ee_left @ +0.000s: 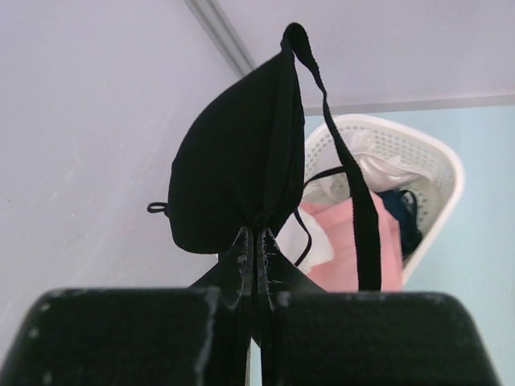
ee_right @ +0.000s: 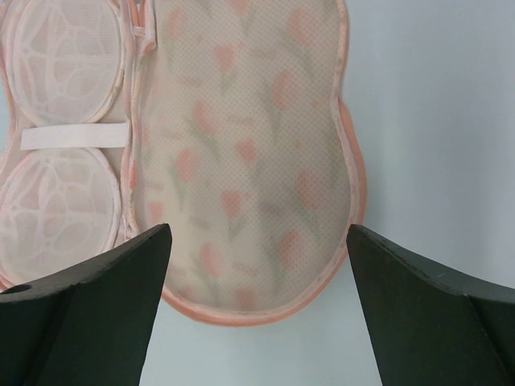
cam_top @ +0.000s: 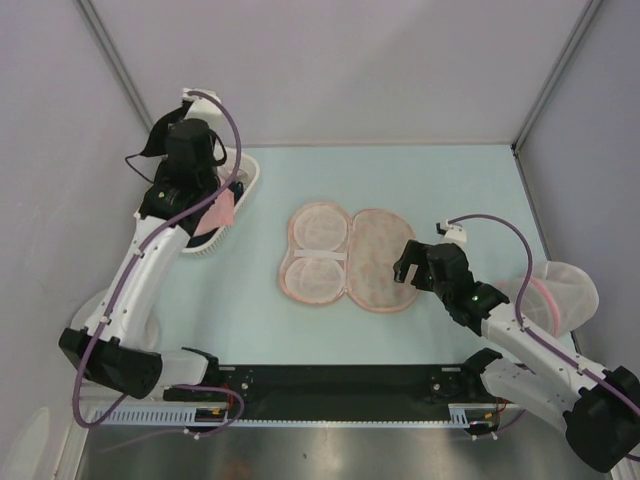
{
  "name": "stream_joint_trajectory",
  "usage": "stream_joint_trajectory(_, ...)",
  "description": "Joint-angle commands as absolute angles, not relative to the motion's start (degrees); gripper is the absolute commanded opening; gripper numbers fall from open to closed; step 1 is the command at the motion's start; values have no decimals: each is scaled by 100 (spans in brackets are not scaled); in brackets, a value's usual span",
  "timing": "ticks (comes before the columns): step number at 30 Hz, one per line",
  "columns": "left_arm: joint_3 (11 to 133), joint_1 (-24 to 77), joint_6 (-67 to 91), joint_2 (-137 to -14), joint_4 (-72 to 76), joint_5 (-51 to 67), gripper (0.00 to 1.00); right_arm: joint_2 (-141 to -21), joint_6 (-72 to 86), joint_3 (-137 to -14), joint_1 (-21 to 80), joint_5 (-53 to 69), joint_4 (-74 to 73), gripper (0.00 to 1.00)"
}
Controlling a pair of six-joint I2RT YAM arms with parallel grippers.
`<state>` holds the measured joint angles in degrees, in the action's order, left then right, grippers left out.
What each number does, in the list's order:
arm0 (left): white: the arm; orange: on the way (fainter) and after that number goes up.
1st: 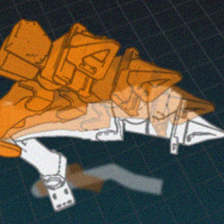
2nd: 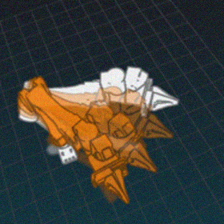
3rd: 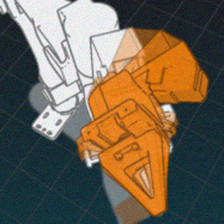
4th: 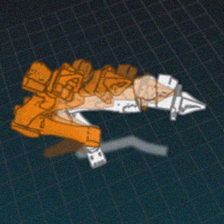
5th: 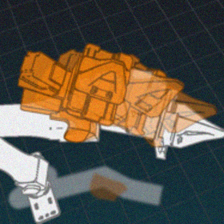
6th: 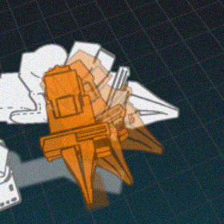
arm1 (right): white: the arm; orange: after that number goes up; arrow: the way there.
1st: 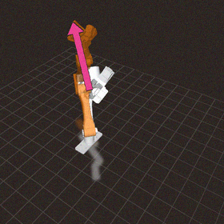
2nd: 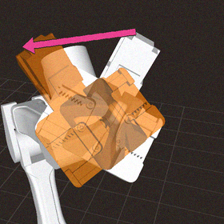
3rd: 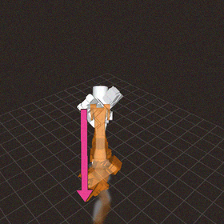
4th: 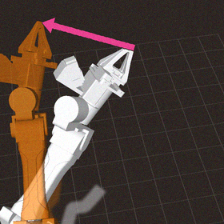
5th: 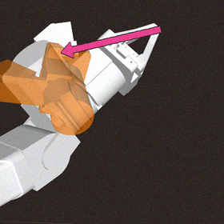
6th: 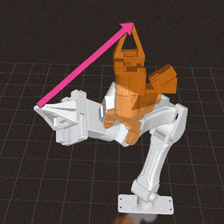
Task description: Unzip the laundry bag and remove the bra
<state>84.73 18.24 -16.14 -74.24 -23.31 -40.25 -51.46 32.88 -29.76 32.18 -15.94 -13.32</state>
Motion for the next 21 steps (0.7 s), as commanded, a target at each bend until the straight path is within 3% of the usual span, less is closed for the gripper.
stream_joint_trajectory(1, 9068, 1504, -2364, -8031, -2547, -3990, 0, -5159, 3190, -2936, 3182, -1450, -1028, 96)
stream_joint_trajectory(21, 10292, 879, -2707, -9878, -3463, -4218, 0, -4764, 3173, -2733, 3155, -1433, -1266, 96)
